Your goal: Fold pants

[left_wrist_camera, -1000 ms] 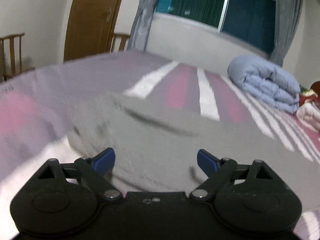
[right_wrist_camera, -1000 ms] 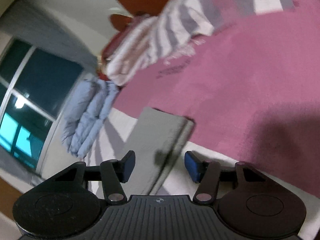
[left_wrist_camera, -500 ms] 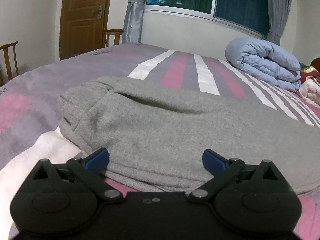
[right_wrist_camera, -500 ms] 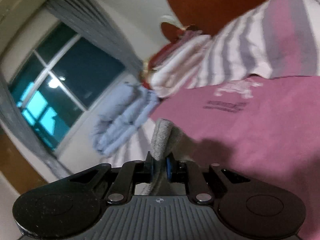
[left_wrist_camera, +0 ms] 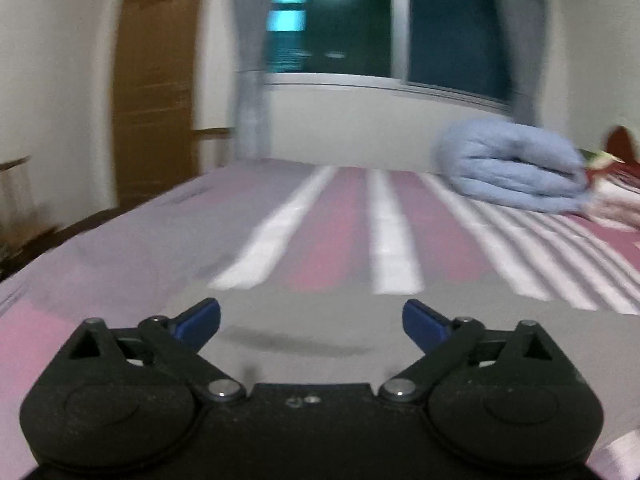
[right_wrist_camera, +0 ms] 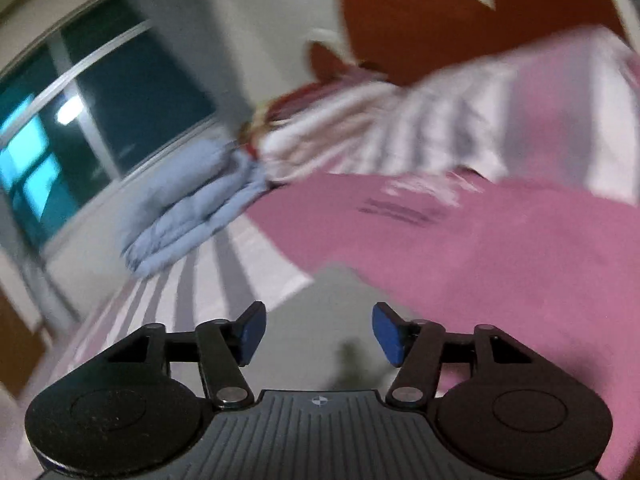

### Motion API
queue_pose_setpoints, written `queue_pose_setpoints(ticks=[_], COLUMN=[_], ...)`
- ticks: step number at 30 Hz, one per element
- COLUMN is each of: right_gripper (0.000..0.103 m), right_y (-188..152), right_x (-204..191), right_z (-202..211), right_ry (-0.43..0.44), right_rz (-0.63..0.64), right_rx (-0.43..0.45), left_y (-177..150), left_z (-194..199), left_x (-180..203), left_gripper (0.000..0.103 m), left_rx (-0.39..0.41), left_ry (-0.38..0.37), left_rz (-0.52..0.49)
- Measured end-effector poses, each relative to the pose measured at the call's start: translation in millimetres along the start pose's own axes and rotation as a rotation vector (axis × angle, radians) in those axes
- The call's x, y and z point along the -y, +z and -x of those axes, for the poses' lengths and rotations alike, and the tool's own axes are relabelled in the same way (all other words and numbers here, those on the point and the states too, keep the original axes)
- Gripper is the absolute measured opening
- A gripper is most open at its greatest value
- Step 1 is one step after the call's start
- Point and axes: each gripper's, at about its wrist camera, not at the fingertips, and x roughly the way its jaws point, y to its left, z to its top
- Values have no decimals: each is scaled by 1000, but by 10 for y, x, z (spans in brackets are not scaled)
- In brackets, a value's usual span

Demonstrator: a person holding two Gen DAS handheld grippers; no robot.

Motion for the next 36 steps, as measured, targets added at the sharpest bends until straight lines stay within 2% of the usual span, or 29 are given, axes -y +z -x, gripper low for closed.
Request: queue_pose_setpoints(ticks=[2, 3, 5, 8, 10, 11, 16, 18, 20, 24, 28, 31, 36], right_gripper=[63, 63, 63, 63, 63, 63, 64, 64, 64, 64, 64, 64, 64], right_y=[-47, -75, -126, -249, -349, -390, -318, -310, -340, -625, -910, -1118, -1621], right_x=[-265, -411, -726, -992, -952, -905, -737, -864, -1051, -1588, -2146, -2687, -3802], right_z=[-101, -170, -417, -827, -1078, -1194, -1152, -972, -951, -977, -1112, -1256, -1413], right_ry=[7, 31, 40, -58, -109, -161, -194, -120, -68, 33, 133, 249, 405], right_rz=[61, 93, 172, 306, 328, 349, 369, 383, 402, 436, 373, 319, 444], right_rx=[-4, -22, -88, -204, -281, -317, -329, -287, -286, -312, -354, -410, -484], left_y=[123, 133, 82, -81, -136, -140, -98, -31, 17, 144, 193, 211, 71], left_z=[-279, -438, -755, -1158, -1277, -1284, -1219, -1157, -1119, -1158, -1243, -1378, -1633], left_x=[204, 275, 347, 280, 220, 207, 152, 126, 58, -89, -334, -521, -673], left_gripper=[94, 90, 86, 87, 90, 90, 90, 89, 89, 89, 89, 89, 96], left_rx=[-76, -119, -206, -314, -338, -341, -328, -301, -289, -280, -273, -289, -338], left_ry=[-71, -86, -72, -24, -32, -29, -18, 1, 8, 51, 95, 97, 107], left_rz=[-69, -87, -114, -119, -115, -121, -163, -183, -181, -172, -145, -82, -60])
